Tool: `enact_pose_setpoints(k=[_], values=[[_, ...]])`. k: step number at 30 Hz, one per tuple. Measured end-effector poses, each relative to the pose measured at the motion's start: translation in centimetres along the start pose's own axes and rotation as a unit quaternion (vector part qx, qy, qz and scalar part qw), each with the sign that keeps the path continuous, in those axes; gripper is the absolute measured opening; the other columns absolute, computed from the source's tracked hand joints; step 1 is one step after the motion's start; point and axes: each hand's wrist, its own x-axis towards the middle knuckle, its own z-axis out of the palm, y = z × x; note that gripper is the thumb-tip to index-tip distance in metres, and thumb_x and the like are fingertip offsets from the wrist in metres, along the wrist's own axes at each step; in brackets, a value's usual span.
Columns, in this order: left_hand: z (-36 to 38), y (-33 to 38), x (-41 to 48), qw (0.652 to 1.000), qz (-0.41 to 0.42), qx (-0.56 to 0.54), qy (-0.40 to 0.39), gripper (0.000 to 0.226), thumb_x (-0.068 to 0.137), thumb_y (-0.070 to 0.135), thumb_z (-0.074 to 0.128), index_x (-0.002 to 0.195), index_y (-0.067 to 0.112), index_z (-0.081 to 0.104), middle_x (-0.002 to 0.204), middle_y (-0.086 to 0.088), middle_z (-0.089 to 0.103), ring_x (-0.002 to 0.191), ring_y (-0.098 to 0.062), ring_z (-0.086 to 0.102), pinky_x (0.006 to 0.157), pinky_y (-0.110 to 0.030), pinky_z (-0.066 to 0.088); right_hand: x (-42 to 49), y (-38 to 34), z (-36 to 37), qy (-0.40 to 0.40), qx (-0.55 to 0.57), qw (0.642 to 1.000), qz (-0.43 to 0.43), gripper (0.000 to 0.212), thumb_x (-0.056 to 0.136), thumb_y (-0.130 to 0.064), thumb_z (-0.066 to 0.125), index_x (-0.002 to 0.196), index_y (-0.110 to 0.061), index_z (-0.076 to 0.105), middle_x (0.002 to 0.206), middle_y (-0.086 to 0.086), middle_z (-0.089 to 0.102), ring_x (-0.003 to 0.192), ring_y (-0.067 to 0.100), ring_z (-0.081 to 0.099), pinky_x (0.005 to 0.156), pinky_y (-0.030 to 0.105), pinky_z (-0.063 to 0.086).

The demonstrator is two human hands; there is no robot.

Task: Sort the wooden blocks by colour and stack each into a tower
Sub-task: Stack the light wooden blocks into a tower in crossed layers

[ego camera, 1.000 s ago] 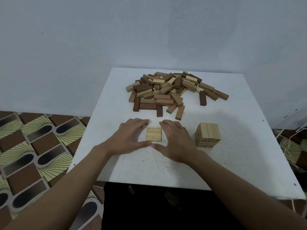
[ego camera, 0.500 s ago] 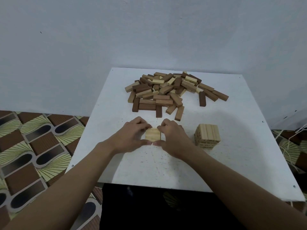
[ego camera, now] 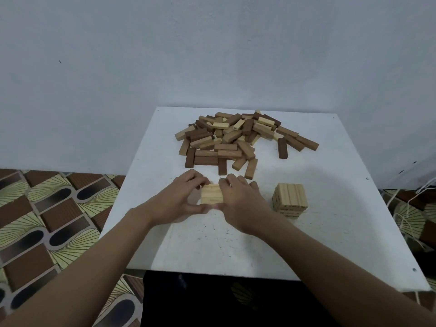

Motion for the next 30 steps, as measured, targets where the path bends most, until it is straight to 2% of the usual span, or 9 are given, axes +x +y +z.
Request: enact_pose_setpoints(k=[5,9,11,15,18,20,27,30], values=[[-3.3,2.2,0.8,0.999,0.031,0.0,0.04,0.046,0.088,0.05,0.073,0.126,0.032,0.056,0.121,0.019,0.048,0.113,-0.004,0.048,0.096,-0.027,0.04,-0.2,0.4,-5.0,0.038,-0.007,0.999,-0.003,0.055,0.099,-0.052,0.047,0.141,-0.016,0.042,0.139,0.002,0.046,0.127,0.021,0.04,0.108,0.048,0.032],[-4.1,4.8,3.0,0.998,0.047,0.01,0.046,0.054,0.082,0.068,0.062,0.127,0.038,0.056,0.122,0.018,0.052,0.116,-0.002,0.051,0.107,-0.032,0.022,-1.0,3.4,-7.9,0.026,0.007,1.0,-0.004,0.061,0.097,-0.059,0.045,0.146,-0.024,0.038,0.157,-0.001,0.033,0.139,0.02,0.03,0.109,0.049,0.028],[-3.6,6.4,4.5,0.998,0.051,0.017,0.043,0.058,0.08,0.071,0.06,0.129,0.042,0.055,0.125,0.019,0.053,0.117,0.002,0.049,0.107,-0.034,0.019,-2.0,5.7,-8.6,0.017,0.019,1.0,0.001,0.064,0.095,-0.064,0.045,0.147,-0.028,0.038,0.151,-0.005,0.039,0.133,0.016,0.033,0.107,0.045,0.029],[-1.3,9.6,7.0,0.996,0.07,0.03,0.046,0.055,0.082,0.071,0.064,0.126,0.039,0.057,0.115,0.023,0.048,0.105,0.005,0.045,0.102,-0.039,0.021,-4.5,9.8,-9.5,0.005,0.054,0.998,0.028,0.066,0.085,-0.074,0.046,0.139,-0.036,0.046,0.143,-0.015,0.045,0.132,0.007,0.028,0.102,0.035,0.02],[0.7,11.4,8.4,0.995,0.08,0.042,0.038,0.047,0.087,0.065,0.065,0.124,0.038,0.056,0.116,0.018,0.047,0.109,-0.001,0.046,0.099,-0.034,0.015,-6.3,12.0,-9.7,-0.006,0.045,0.998,0.045,0.071,0.079,-0.078,0.039,0.138,-0.039,0.047,0.145,-0.017,0.044,0.137,0.007,0.022,0.109,0.04,0.018],[1.7,12.3,9.0,0.996,0.076,0.045,0.027,0.047,0.087,0.066,0.063,0.125,0.038,0.056,0.117,0.018,0.047,0.108,0.001,0.045,0.093,-0.028,0.011,-6.9,13.0,-9.4,-0.022,0.037,0.997,0.059,0.067,0.084,-0.074,0.044,0.14,-0.04,0.045,0.148,-0.016,0.042,0.14,0.01,0.02,0.114,0.045,0.016],[4.0,13.3,9.3,0.997,0.059,0.038,0.016,0.049,0.087,0.064,0.065,0.127,0.037,0.057,0.119,0.016,0.048,0.114,-0.002,0.041,0.103,-0.035,0.014,-8.3,15.0,-7.9,-0.015,0.052,0.997,0.063,0.059,0.085,-0.07,0.054,0.137,-0.04,0.049,0.143,-0.017,0.042,0.137,0.01,0.022,0.115,0.046,0.016],[4.2,13.4,9.1,0.998,0.052,0.038,0.016,0.049,0.087,0.06,0.068,0.128,0.036,0.057,0.119,0.016,0.048,0.115,-0.001,0.037,0.103,-0.036,0.015,-8.3,15.1,-7.4,-0.012,0.059,0.996,0.063,0.061,0.085,-0.069,0.056,0.138,-0.04,0.05,0.144,-0.016,0.041,0.138,0.011,0.022,0.115,0.046,0.016]])
